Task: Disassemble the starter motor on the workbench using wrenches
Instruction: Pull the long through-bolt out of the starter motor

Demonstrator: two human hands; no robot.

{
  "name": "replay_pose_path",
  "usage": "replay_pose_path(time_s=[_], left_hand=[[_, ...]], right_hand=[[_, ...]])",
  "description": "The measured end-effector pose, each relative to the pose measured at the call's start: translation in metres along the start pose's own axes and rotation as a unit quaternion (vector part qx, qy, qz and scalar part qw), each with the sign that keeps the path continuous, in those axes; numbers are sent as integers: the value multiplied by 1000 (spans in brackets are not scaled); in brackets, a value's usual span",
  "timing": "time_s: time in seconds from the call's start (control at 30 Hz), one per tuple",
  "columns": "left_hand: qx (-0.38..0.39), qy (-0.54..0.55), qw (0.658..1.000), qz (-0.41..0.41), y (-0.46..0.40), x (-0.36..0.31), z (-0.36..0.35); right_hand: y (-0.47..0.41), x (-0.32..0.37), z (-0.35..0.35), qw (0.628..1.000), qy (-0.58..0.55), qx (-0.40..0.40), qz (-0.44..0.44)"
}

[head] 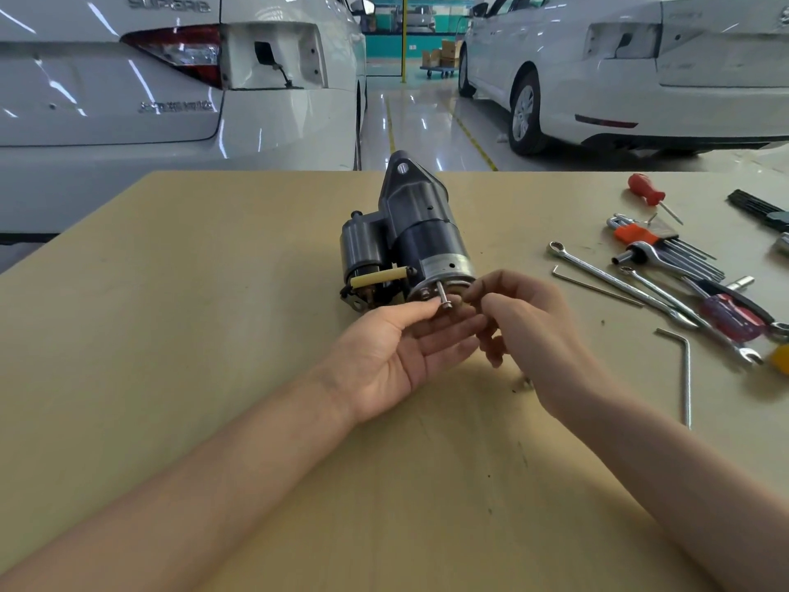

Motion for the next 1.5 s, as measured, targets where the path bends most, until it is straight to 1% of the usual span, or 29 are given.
replay_pose_path(time_s=[0.07,0.17,0.2,0.23,0.3,0.37,0.4,0.43,0.47,0.5,0.6,0.67,0.77,0.83,0.87,0.93,1.0,1.1,1.17,1.23,1.33,1.4,1.5], left_hand=[[19,-40,999,32,0,5,1],[41,-155,984,78,5,16,-1],[32,-182,979,83,6,15,1],[13,-200,977,77,7,11,3],[-32,-219,974,35,7,-4,10],[-60,-225,972,-20,6,-20,15],[-65,-221,972,-40,6,-25,17],[-69,-213,973,-51,6,-28,19],[-68,-204,975,-55,6,-29,19],[-66,-196,977,-57,6,-29,19],[-51,-181,980,-71,4,-26,15],[-49,-176,979,-96,2,-24,12],[-89,-166,974,-123,-1,-21,12],[-122,-145,974,-128,-3,-21,16],[-126,-133,975,-124,-4,-20,17],[-116,-121,980,-106,-3,-19,14],[-104,-127,983,-84,-2,-18,13],[-84,-147,982,-79,1,-20,10],[-62,-143,986,-66,1,-18,6],[-57,-123,989,-54,1,-17,6],[-79,-126,987,-61,0,-19,9],[-102,-131,983,-84,0,-21,12],[-108,-118,982,-95,-1,-21,12]], right_hand=[[0,-1,0,1000,4,-2,-7],[3,-1,-1,999,49,4,-19],[4,-2,-1,998,62,12,-23],[5,-3,-4,998,52,30,-33],[7,-8,-19,990,-43,110,-77],[16,-11,-40,953,-165,208,-142],[20,-11,-46,936,-207,233,-163],[22,-11,-49,926,-234,241,-173],[22,-13,-49,924,-245,237,-175],[21,-14,-48,930,-238,221,-170],[14,-18,-39,964,-186,131,-134],[10,-18,-34,977,-169,78,-103],[13,-15,-32,988,-120,61,-71],[16,-11,-32,989,-97,84,-79],[17,-11,-34,982,-117,109,-101],[20,-13,-41,952,-201,162,-165],[22,-14,-47,926,-245,204,-200],[28,-14,-61,907,-263,257,-207],[28,-12,-62,905,-280,256,-192],[25,-11,-58,921,-261,233,-169],[16,-14,-44,968,-170,145,-111],[14,-10,-38,986,-114,97,-66],[19,-1,-38,995,-28,91,-19]])
Point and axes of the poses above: each hand's wrist, its own y-axis away from the middle knuckle, its own z-axis out of the back of the hand, x = y × z, the point moved 9 cm from there along -y, towards the middle knuckle, and after that the axes turned 7 degrees about y, right-handed, at the moved point
